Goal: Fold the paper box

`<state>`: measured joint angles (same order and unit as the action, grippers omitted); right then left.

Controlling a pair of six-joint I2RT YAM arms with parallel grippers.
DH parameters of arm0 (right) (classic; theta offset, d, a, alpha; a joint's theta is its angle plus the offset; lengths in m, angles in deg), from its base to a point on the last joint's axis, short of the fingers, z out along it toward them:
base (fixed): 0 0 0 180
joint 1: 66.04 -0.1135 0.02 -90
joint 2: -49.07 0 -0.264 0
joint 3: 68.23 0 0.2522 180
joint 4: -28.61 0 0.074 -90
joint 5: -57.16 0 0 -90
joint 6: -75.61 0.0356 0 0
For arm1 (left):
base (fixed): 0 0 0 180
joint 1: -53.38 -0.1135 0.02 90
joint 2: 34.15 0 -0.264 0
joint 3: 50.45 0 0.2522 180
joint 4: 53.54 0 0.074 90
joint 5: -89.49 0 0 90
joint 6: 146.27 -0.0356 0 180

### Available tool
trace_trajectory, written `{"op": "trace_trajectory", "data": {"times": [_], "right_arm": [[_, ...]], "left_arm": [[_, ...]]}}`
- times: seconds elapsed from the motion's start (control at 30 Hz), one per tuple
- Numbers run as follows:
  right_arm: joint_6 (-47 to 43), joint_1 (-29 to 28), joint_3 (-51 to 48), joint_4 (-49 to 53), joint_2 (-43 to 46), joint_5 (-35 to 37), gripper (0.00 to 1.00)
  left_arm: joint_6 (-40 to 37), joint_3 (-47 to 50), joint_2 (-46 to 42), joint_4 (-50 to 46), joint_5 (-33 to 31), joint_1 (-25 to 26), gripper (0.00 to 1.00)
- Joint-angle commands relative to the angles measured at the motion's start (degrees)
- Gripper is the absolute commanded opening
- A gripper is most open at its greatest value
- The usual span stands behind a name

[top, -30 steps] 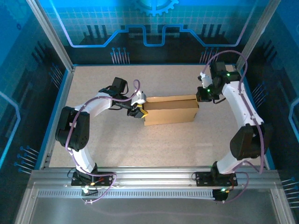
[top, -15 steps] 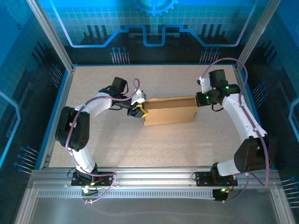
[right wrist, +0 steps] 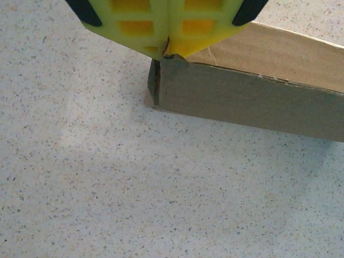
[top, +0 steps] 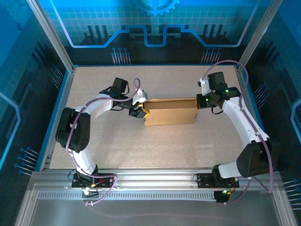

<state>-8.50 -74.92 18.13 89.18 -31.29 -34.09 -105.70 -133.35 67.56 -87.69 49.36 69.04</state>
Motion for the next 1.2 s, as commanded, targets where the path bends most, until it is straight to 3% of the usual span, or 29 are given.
{"op": "trace_trajectory", "data": {"times": [0.0,0.3,0.47,0.57,0.73,0.8,0.87,0.97,1.07,1.17], "right_arm": [[2.1,-1.5,0.9,5.1,-0.9,-1.8,0.00],[3.3,-1.9,-0.3,4.3,-0.3,0.1,0.00],[3.6,-1.9,-1.6,3.7,-0.1,0.6,0.00],[3.7,-1.9,-1.8,3.6,-0.3,1.1,0.00],[3.8,-2.4,-1.3,4.0,-0.7,1.7,0.00],[3.4,-2.5,-1.1,4.6,-0.8,2.3,0.00],[3.2,-2.5,-0.8,4.9,-0.8,2.5,0.00],[3.1,-2.5,-0.5,5.4,-0.9,2.1,0.00],[2.9,-2.5,-0.1,5.8,-1.6,1.1,0.00],[2.9,-2.5,0.0,5.8,-2.3,1.0,0.00]], "left_arm": [[0.5,1.0,-2.4,1.9,0.7,0.8,0.64],[6.9,3.5,-5.7,7.2,-0.4,1.4,0.85],[12.9,8.6,-9.1,15.9,-1.0,1.5,0.99],[19.6,11.4,-12.5,22.3,-1.9,1.5,0.99],[37.0,19.0,-19.1,39.5,-15.0,2.8,0.99],[42.7,20.2,-21.5,41.0,-20.2,3.8,0.99],[46.2,20.6,-24.2,38.3,-26.3,5.0,0.99],[49.7,18.3,-28.5,26.2,-36.8,7.2,0.99],[50.5,13.8,-30.6,9.9,-41.1,9.0,0.97],[52.8,9.1,-30.4,-3.1,-44.6,10.2,0.87]]}}
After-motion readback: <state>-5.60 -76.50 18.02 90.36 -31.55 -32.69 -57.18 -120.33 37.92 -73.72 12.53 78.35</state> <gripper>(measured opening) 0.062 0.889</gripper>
